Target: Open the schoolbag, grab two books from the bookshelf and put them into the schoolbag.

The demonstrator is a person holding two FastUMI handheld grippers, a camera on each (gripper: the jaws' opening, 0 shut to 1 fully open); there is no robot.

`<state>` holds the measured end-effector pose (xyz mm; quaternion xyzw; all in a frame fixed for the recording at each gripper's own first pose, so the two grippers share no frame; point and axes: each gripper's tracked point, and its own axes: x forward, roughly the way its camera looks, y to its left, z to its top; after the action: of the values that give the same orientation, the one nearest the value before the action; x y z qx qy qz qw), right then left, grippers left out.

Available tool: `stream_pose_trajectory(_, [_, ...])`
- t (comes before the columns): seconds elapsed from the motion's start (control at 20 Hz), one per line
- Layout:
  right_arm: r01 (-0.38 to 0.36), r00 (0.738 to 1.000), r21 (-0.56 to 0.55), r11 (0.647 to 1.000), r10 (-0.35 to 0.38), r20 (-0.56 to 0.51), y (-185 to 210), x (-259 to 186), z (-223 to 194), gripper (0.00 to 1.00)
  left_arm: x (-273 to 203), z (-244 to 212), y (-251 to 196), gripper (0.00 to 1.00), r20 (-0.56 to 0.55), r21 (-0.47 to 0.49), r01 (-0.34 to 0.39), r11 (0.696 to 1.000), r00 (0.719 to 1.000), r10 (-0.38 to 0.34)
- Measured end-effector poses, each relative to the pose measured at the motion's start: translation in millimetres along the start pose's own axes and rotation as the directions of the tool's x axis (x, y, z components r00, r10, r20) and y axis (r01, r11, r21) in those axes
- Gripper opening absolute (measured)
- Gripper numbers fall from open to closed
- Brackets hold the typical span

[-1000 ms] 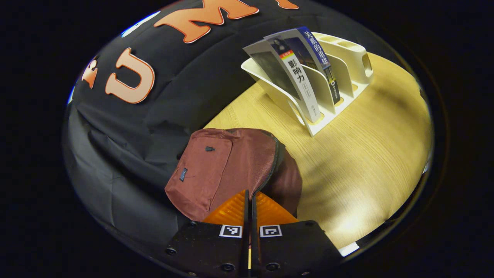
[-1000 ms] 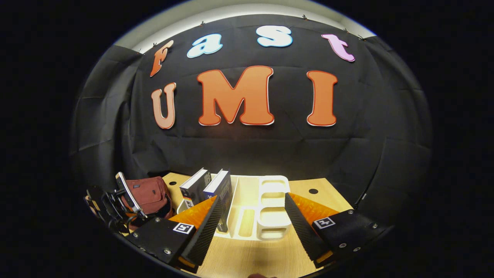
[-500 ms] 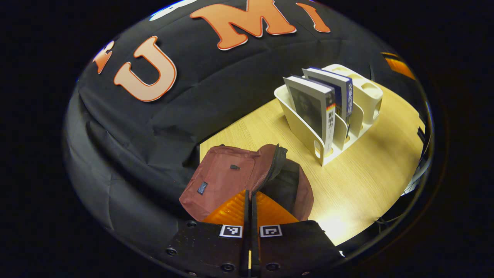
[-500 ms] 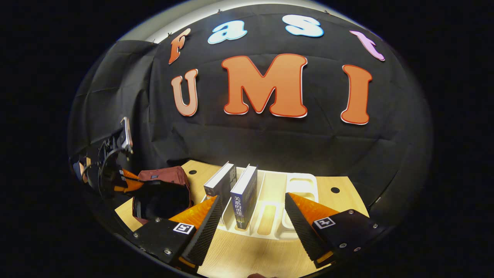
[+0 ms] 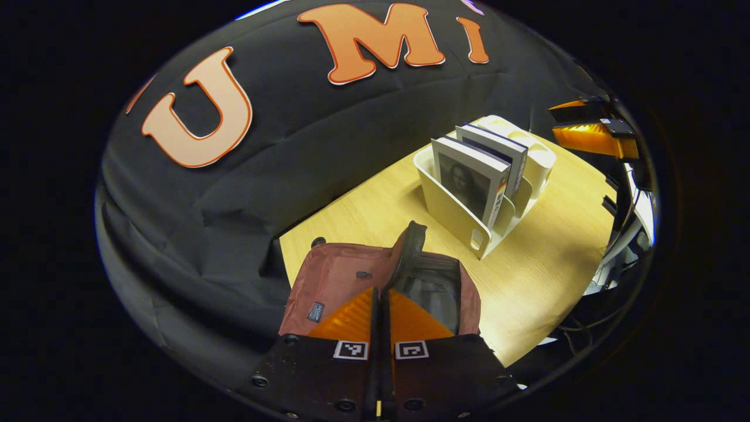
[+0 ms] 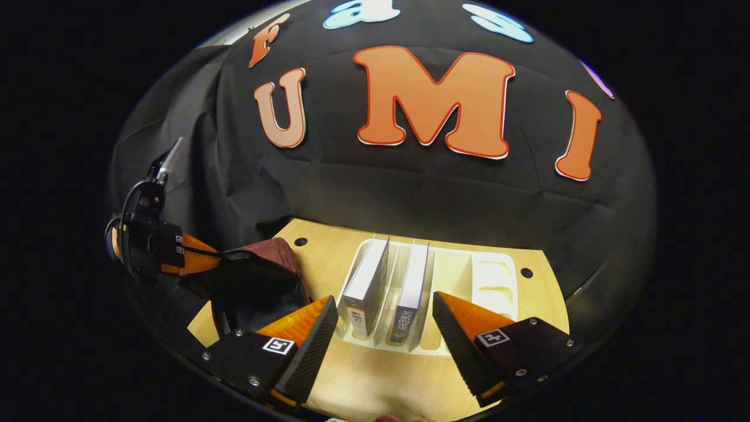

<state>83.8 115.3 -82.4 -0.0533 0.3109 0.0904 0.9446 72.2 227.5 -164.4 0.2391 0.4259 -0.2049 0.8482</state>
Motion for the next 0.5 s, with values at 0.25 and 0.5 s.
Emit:
stream_pose_trajectory(0.25, [0.027,0.994,0.008,1.0,-0.026,-0.108,12,32,14,0.97,-4,10,30,0.03,0.035,0.029,0.046,0.999,0.998,-0.047])
stream_pose_trajectory(0.5, [0.011,0.962,0.048,0.999,0.003,-0.274,30,69,7,0.97,-6,19,35,0.03,0.056,0.04,0.089,0.995,0.994,-0.091])
